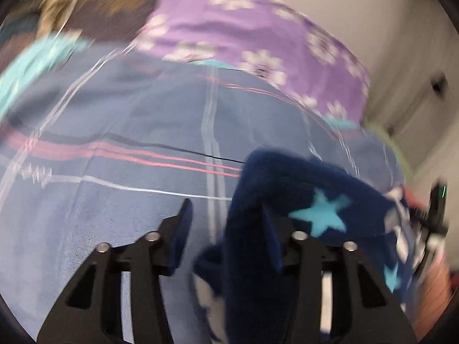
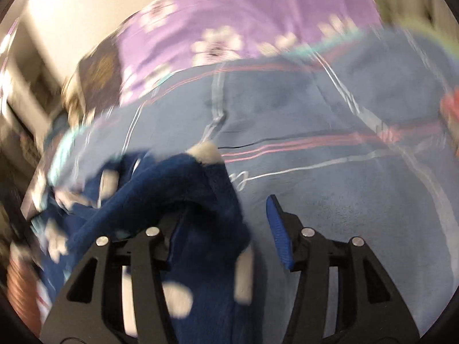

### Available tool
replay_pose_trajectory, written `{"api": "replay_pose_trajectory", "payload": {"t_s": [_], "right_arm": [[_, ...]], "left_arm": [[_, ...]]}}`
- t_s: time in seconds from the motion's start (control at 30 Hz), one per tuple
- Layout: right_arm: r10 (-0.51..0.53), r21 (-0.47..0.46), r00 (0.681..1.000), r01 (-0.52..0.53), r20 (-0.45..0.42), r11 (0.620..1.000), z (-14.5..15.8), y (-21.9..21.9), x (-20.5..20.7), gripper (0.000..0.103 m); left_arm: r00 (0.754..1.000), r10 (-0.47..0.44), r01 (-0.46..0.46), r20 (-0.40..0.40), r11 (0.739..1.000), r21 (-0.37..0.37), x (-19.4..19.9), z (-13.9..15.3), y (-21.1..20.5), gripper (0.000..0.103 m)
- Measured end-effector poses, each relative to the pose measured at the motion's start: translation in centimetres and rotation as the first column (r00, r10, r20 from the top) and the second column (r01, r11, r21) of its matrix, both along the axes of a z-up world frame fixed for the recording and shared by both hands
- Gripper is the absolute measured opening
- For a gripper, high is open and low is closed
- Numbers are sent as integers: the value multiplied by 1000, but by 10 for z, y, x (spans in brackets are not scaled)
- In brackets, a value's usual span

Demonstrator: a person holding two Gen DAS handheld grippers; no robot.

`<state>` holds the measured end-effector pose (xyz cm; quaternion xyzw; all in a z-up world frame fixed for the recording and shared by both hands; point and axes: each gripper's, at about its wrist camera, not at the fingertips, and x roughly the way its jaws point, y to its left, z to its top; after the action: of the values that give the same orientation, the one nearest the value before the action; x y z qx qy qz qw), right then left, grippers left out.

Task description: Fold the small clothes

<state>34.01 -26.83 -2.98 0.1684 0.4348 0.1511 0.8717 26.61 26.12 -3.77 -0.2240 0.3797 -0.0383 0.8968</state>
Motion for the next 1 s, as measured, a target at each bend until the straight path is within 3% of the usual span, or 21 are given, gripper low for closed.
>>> {"api": "replay_pose_trajectory", "payload": {"t_s": [0.13,0.2,0.3,0.33,0.37,0.4,0.43,0.5,0.57,0.63,0.7,0.77,0.8,0.87,1.0], "right_arm": [[61,90,998,-60,-9,994,-9,-3,-2,49],[95,140,995,-91,-20,986,-12,-2,1,49],[144,210,988,-131,-49,969,-16,3,11,51],[135,196,990,-123,-46,973,-14,5,12,40],[117,159,993,-111,-27,981,-9,6,11,27],[111,143,994,-111,4,984,-2,7,6,15],[112,143,993,-118,49,983,7,7,0,15],[126,150,979,-150,162,977,31,6,-17,15],[132,135,966,-165,223,977,47,10,-25,15],[143,86,971,-162,191,983,44,20,-17,25],[143,-6,986,-143,84,990,21,32,-1,38],[86,-108,996,-84,19,991,3,36,2,40],[61,-94,998,-60,10,994,-1,30,-3,40],[31,-28,999,-30,43,999,4,10,-26,40],[37,-57,994,-31,104,998,17,-15,-91,40]], "left_arm": [[999,-32,30,-10,993,-115,-2,-10,10,48],[997,-71,67,-37,992,-110,2,-13,4,54],[993,-99,94,-61,992,-80,14,-12,-8,52],[993,-105,102,-48,993,-63,17,-9,-12,21],[992,-120,119,-33,992,-30,19,-2,-18,8],[993,-116,116,-17,993,6,15,6,-24,8],[994,-112,111,17,993,41,9,17,-28,8],[988,-116,105,102,989,105,-11,42,-36,8],[983,-117,91,140,980,177,-27,57,-39,9],[987,-97,66,125,971,232,-28,56,-37,12],[998,-54,43,41,971,235,-15,37,-33,15],[1000,-13,19,-23,964,266,-10,21,-31,18],[999,0,14,-49,959,284,-12,17,-32,21],[999,-4,14,-36,963,270,-32,21,-32,36],[998,-52,46,22,976,214,-87,35,-39,44]]}}
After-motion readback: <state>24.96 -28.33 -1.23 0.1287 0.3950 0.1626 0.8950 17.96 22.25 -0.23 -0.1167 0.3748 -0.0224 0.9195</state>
